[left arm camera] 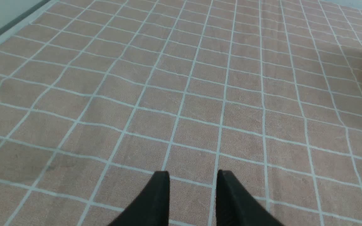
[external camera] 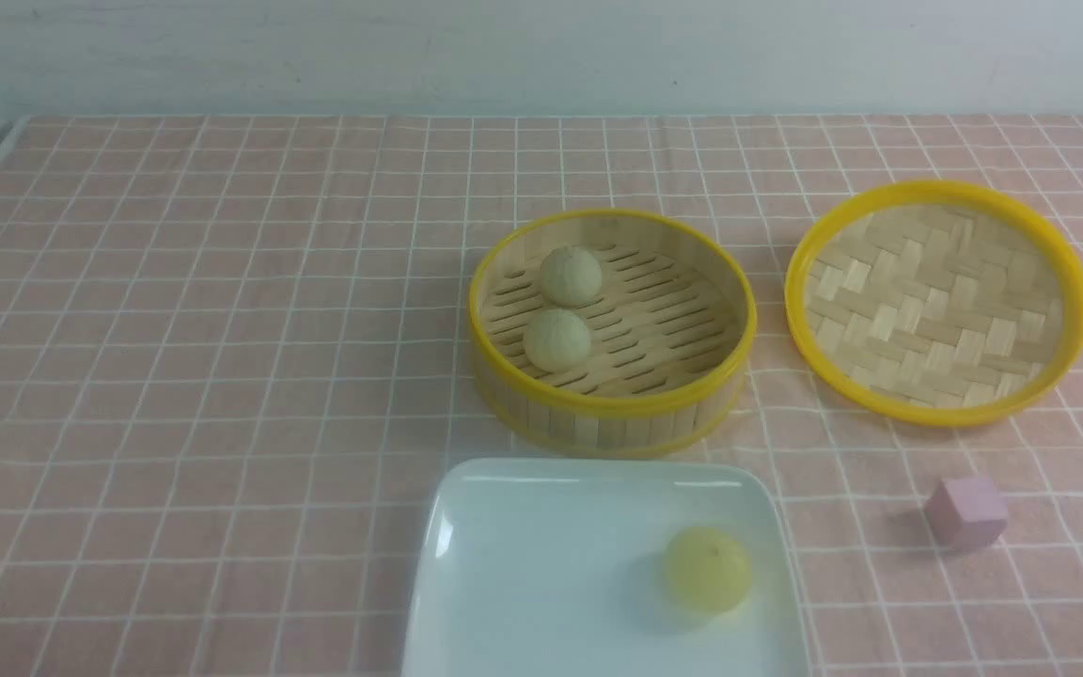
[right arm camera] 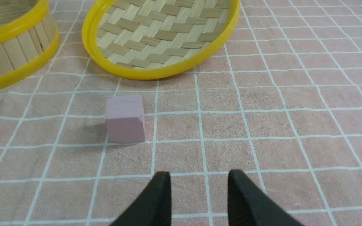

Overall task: Put the steamed buns into the plate on the pink tablecloth.
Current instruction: 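Reach into the bamboo steamer and grasp a bun with the left gripper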

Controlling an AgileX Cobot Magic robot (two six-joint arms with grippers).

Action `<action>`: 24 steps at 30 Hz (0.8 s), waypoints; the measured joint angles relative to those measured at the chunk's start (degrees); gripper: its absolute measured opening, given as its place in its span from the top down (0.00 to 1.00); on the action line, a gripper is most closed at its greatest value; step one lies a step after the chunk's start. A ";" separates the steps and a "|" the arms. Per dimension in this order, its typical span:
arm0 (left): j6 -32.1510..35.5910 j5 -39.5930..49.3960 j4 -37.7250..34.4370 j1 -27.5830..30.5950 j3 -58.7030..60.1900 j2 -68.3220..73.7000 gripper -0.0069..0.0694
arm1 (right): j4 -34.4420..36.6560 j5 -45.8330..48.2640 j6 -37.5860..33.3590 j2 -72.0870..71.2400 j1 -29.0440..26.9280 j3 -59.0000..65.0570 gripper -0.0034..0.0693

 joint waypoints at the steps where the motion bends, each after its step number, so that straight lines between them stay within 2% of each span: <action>1: 0.00 0.00 0.00 0.00 0.00 0.00 0.60 | 0.00 0.00 0.00 0.00 0.00 0.00 0.62; 24: 0.11 0.00 0.00 0.00 0.00 0.00 0.60 | 0.00 0.00 0.66 0.00 0.00 0.00 0.62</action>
